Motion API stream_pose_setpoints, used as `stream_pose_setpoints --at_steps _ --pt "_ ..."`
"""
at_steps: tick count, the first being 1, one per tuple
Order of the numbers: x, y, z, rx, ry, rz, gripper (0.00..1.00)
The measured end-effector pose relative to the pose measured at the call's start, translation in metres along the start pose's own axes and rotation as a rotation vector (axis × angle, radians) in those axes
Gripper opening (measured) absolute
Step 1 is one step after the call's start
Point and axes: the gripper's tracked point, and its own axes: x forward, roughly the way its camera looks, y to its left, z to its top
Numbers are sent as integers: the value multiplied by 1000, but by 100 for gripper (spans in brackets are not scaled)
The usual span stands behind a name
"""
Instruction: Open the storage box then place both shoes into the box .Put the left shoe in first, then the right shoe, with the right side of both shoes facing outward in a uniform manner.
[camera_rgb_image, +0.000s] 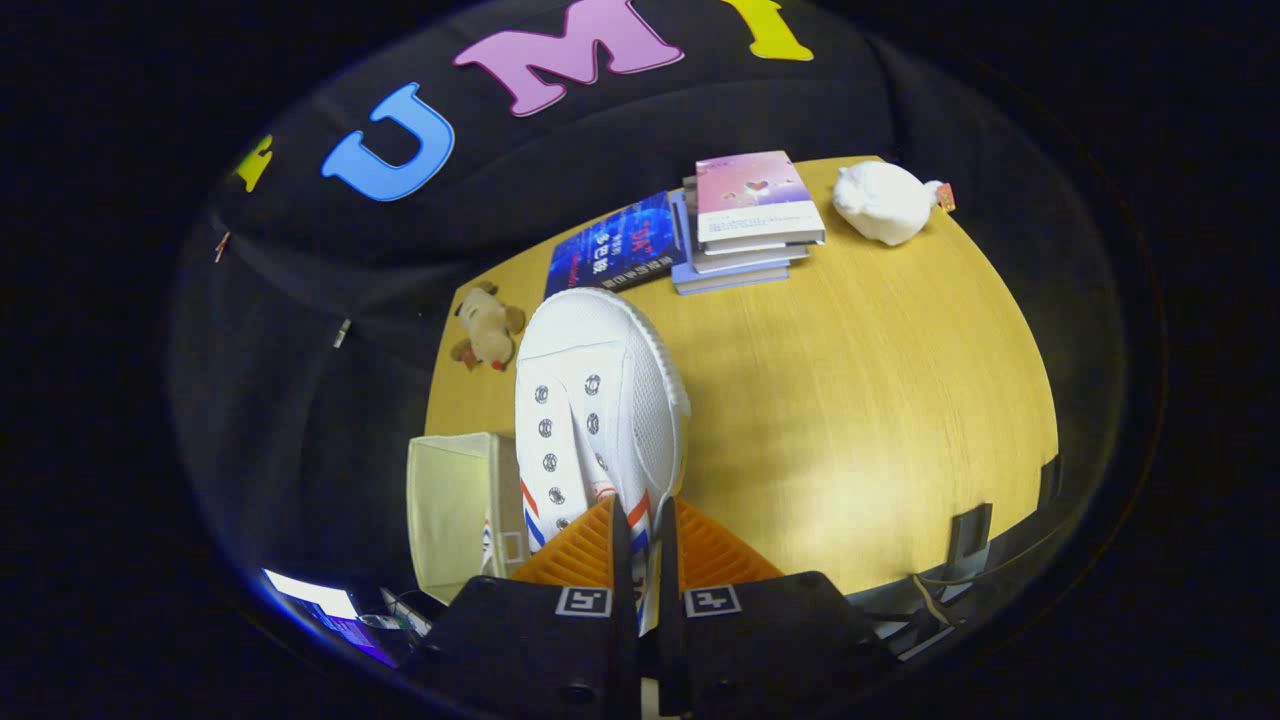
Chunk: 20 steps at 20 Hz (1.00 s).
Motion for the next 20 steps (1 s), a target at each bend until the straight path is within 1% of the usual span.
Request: stream_pose_setpoints --at_steps 2,4,6,9,12,14,17,20 --pt "-5 45 1 4 7 55 11" --pt "-6 82 -8 7 47 97 12" --pt "2 114 -25 9 95 118 12" --pt "25 149 -54 -1 165 133 12" --pt "48 170 -88 -29 238 120 12" --pt "64 176 -107 -44 271 96 11" --pt "86 168 -128 -58 305 20 12" --pt "97 158 -141 -69 332 -48 12"
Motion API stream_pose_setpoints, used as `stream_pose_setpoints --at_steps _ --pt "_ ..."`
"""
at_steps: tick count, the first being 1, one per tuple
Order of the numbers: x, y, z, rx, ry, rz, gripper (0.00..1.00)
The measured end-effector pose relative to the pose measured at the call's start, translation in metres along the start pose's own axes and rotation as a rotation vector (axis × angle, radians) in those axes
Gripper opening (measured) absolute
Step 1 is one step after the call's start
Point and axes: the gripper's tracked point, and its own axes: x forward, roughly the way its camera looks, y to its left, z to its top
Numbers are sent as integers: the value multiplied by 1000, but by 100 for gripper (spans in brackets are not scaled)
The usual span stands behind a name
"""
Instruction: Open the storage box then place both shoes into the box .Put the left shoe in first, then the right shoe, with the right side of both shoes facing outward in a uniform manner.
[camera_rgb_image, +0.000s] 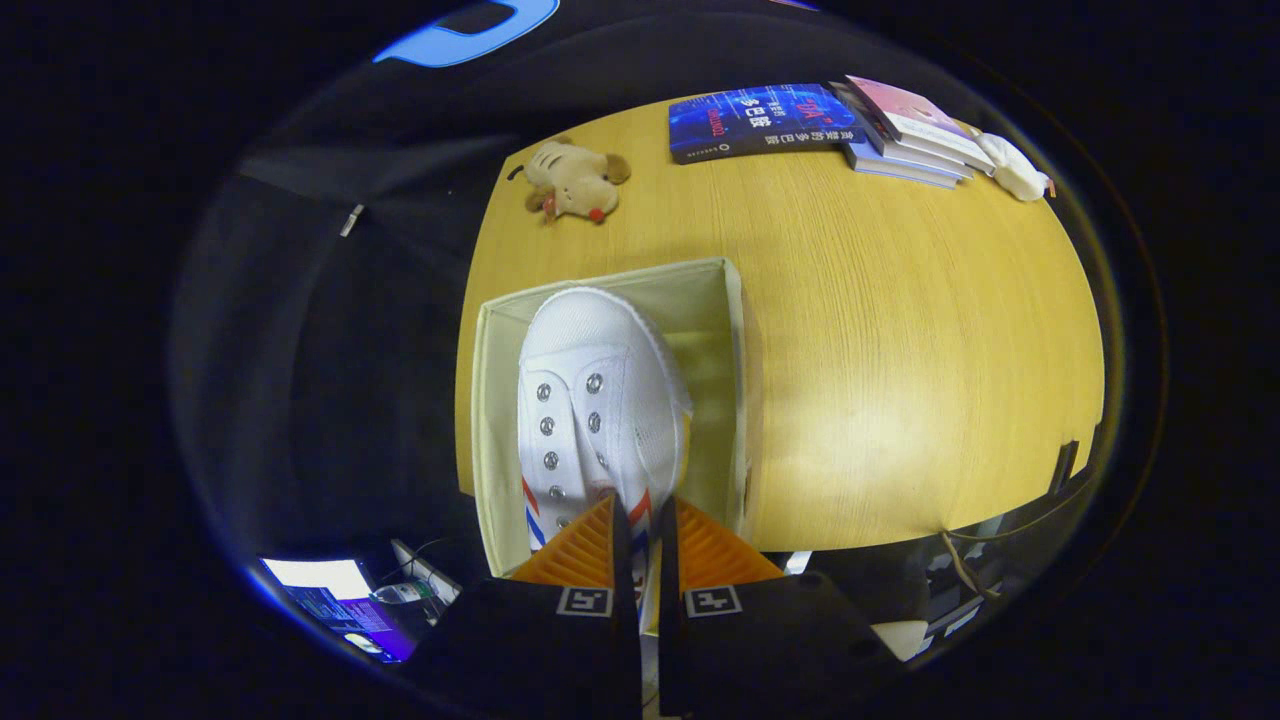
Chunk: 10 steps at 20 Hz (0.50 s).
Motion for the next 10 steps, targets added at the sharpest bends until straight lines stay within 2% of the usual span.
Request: stream_pose_setpoints --at_steps 4,5,6,7,8,10 --pt "8 -10 -4 -26 13 -72 13" --pt "9 -4 -4 -20 15 -55 18" --pt "7 8 -2 -4 15 -8 31" --pt "7 14 -1 3 15 18 34" --pt "6 16 3 1 9 24 53" --pt "8 17 1 -17 7 33 99"
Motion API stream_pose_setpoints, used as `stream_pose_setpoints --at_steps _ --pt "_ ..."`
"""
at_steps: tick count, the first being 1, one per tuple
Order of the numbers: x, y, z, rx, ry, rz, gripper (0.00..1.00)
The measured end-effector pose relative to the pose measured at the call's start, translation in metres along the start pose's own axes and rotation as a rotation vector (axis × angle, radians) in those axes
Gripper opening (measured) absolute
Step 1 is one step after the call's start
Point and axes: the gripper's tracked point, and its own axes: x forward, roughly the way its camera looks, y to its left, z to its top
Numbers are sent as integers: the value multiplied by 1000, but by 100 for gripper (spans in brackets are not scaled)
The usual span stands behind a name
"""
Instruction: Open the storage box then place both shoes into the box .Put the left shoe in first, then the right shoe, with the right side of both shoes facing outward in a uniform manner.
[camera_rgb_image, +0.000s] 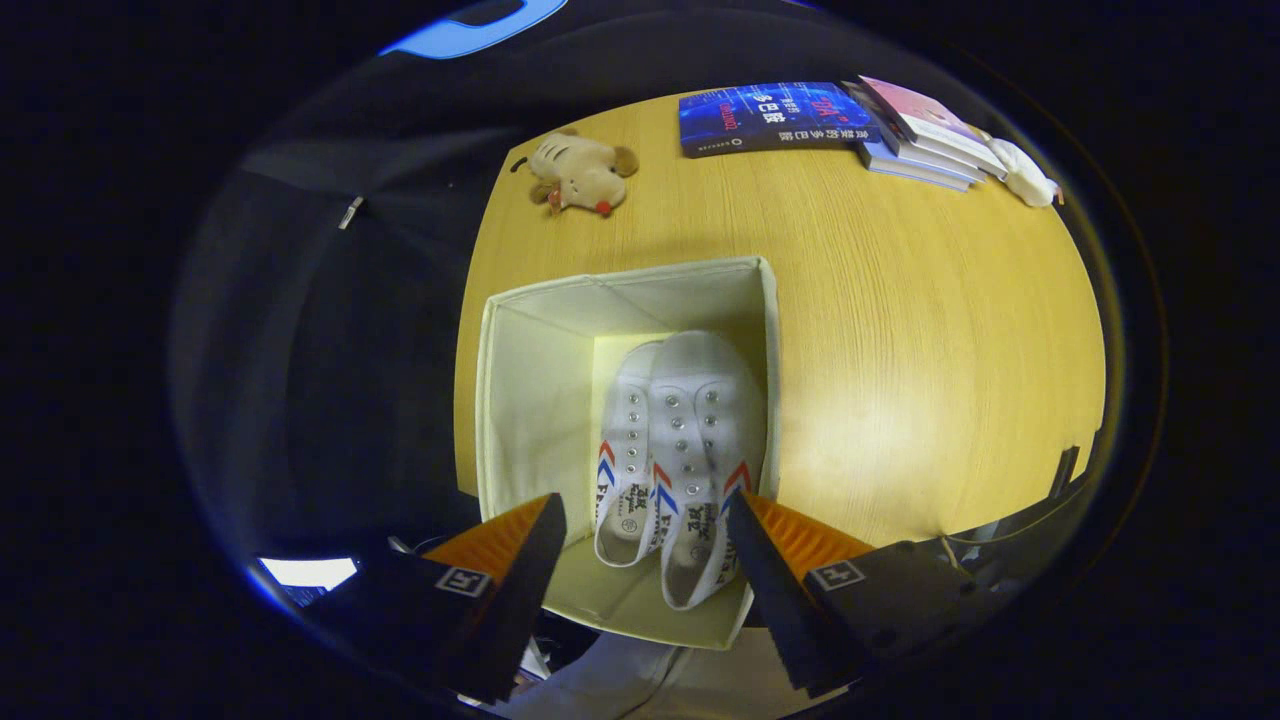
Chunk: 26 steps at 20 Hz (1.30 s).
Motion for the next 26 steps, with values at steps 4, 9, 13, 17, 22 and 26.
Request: stream_pose_setpoints --at_steps 4,9,13,17,22,26 --pt "-4 1 4 -15 -26 2 99" --pt "-34 12 41 -69 -208 49 99" --pt "-74 2 79 -148 -412 24 99" --pt "-118 -28 111 -176 -583 -31 99" --pt "-195 -83 144 -217 -818 -143 99" --pt "-258 -131 150 -291 -975 -287 99"
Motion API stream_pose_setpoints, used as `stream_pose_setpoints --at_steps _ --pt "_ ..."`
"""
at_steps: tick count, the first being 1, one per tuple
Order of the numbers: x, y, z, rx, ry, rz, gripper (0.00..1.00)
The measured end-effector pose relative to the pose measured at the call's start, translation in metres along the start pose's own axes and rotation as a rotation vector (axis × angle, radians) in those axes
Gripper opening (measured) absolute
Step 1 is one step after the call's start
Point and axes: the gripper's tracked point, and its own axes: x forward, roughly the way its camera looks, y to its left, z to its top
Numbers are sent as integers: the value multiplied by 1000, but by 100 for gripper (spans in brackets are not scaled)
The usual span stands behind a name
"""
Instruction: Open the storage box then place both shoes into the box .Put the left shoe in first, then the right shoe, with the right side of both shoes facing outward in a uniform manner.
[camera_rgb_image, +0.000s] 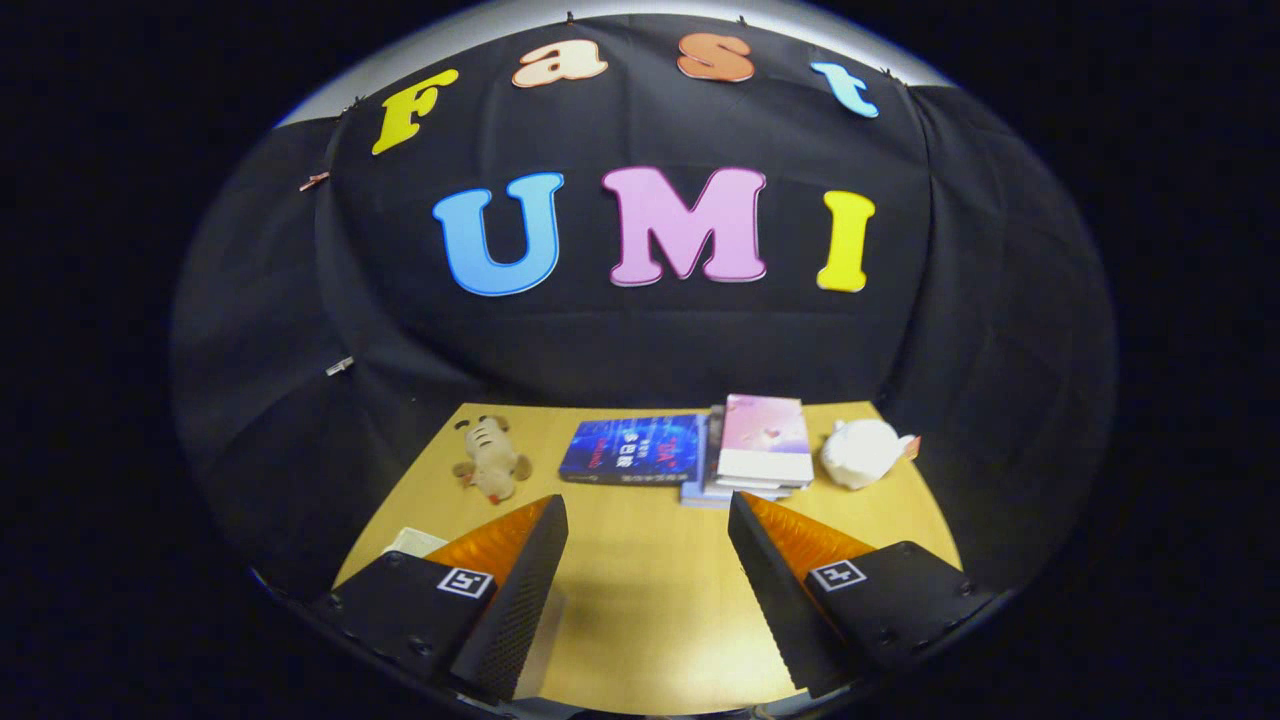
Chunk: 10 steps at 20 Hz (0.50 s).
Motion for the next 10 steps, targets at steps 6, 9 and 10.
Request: stream_pose_setpoints --at_steps 6,9,10 --pt "-21 -94 22 -92 -90 -121 98" --pt "-30 -122 17 -77 -91 -130 97" --pt "-31 -130 15 -77 -88 -132 97"
